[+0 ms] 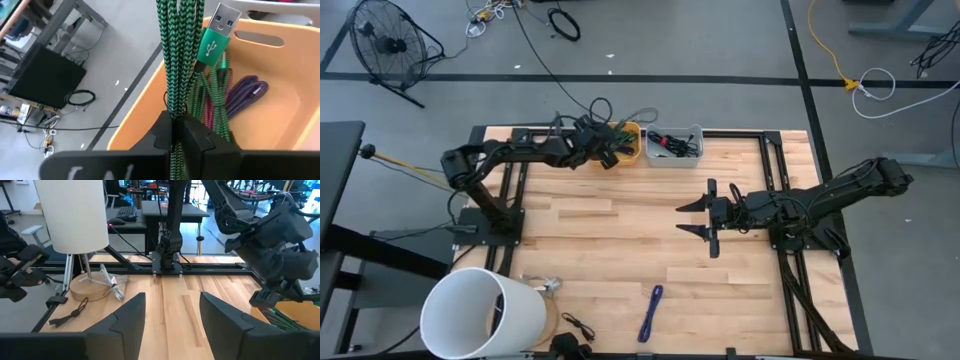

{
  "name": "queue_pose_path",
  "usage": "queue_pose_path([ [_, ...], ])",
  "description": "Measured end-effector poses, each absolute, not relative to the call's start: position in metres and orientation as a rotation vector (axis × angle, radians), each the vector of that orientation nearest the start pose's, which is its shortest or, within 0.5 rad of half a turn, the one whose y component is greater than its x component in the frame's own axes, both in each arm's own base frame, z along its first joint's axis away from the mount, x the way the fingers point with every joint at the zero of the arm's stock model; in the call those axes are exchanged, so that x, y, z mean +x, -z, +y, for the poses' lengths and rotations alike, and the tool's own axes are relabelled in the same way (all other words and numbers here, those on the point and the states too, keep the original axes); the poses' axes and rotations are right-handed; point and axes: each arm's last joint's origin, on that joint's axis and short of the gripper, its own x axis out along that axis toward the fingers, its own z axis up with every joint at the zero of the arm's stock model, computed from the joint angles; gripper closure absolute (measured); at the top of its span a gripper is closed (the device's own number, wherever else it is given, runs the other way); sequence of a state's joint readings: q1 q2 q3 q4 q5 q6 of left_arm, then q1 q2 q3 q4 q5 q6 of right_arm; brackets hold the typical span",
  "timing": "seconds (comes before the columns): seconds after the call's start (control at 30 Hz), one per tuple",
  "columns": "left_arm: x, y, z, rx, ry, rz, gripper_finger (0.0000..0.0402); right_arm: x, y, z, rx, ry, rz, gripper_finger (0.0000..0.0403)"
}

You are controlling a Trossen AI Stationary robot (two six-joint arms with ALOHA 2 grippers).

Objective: Pick & Place USB Port
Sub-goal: Put the green black charger cable into the yellow bin, then put the black charger cable into the gray bin

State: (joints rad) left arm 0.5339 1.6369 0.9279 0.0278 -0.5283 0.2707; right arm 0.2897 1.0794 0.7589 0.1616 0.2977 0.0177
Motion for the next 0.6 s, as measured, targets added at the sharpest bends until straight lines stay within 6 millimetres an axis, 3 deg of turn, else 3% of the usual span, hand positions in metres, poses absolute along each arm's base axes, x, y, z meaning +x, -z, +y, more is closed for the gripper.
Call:
queue_pose_path([
  [0.1,0.2807,-0.1935,0.1831,0.226,-0.920,0.845,0.0373,0.2334,-0.3009,0.0608,-0.028,0.009,0.152,0.0213],
  [0.37,0.2808,-0.1937,0.1832,0.205,-0.928,0.830,0.0279,0.2334,-0.3007,0.0608,-0.029,0.009,0.154,0.0213],
  [0.6,0.2824,-0.1950,0.1820,0.183,-0.936,0.812,0.0254,0.2334,-0.3004,0.0608,-0.031,0.009,0.157,0.0213],
])
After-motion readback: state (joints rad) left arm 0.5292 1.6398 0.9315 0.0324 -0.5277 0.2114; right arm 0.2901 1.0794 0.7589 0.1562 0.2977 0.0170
